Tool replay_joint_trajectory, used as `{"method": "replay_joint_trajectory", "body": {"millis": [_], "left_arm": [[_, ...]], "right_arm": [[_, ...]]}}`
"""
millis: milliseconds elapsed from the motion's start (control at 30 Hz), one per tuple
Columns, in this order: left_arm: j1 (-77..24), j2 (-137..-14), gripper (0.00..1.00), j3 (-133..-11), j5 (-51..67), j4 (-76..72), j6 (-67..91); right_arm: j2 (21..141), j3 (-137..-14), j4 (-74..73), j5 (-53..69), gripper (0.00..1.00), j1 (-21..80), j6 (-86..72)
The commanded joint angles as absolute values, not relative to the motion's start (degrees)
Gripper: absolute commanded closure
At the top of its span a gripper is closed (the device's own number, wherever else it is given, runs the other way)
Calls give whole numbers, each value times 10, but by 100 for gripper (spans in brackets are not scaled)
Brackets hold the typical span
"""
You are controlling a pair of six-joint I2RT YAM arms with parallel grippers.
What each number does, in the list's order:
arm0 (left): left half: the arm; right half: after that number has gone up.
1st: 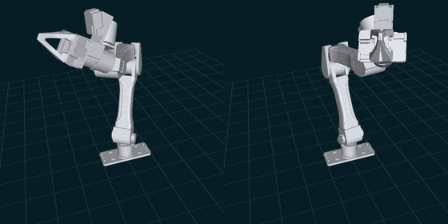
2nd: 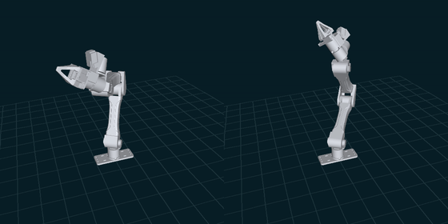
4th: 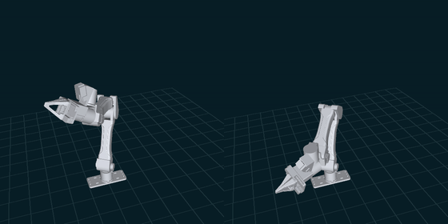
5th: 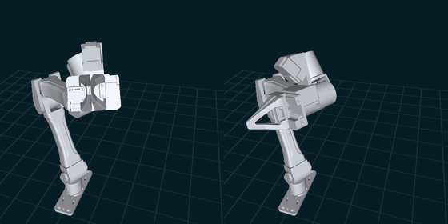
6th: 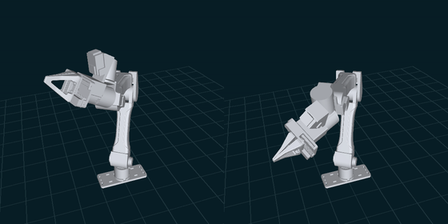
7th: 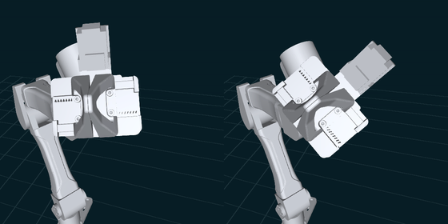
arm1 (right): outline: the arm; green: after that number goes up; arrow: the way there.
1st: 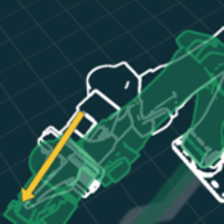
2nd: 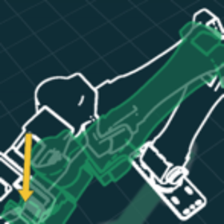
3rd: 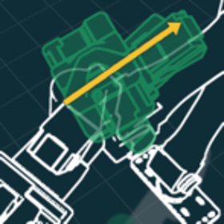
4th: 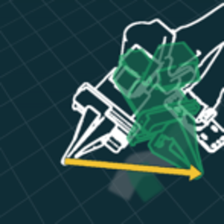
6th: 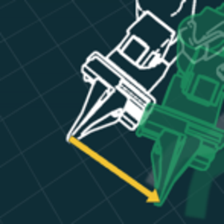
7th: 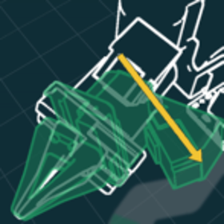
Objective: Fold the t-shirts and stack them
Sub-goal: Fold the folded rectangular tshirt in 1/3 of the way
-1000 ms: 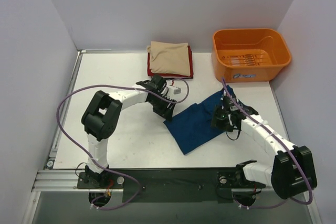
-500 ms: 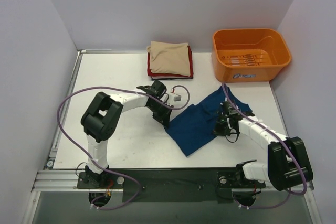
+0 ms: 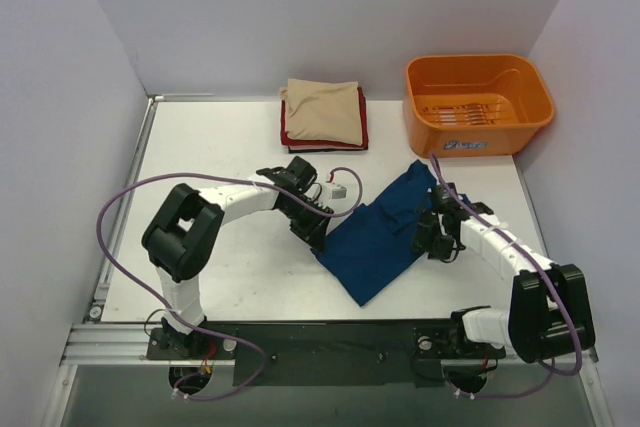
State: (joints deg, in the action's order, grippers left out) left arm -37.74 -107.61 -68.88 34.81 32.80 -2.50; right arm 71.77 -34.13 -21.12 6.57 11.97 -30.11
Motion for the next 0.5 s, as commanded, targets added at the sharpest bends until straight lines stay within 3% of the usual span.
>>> {"method": "replay_joint_trajectory", "body": {"millis": [0, 200, 467], "left_arm": [[-374, -1060, 57, -735, 315, 368, -57], [-343, -1070, 55, -773, 323, 400, -74], [-380, -1052, 51, -686, 338, 344, -58]], "right_arm": [[724, -413, -299, 18, 54, 115, -261], [661, -429, -331, 32, 45, 95, -292], [760, -496, -259, 71, 45, -89, -249]]}}
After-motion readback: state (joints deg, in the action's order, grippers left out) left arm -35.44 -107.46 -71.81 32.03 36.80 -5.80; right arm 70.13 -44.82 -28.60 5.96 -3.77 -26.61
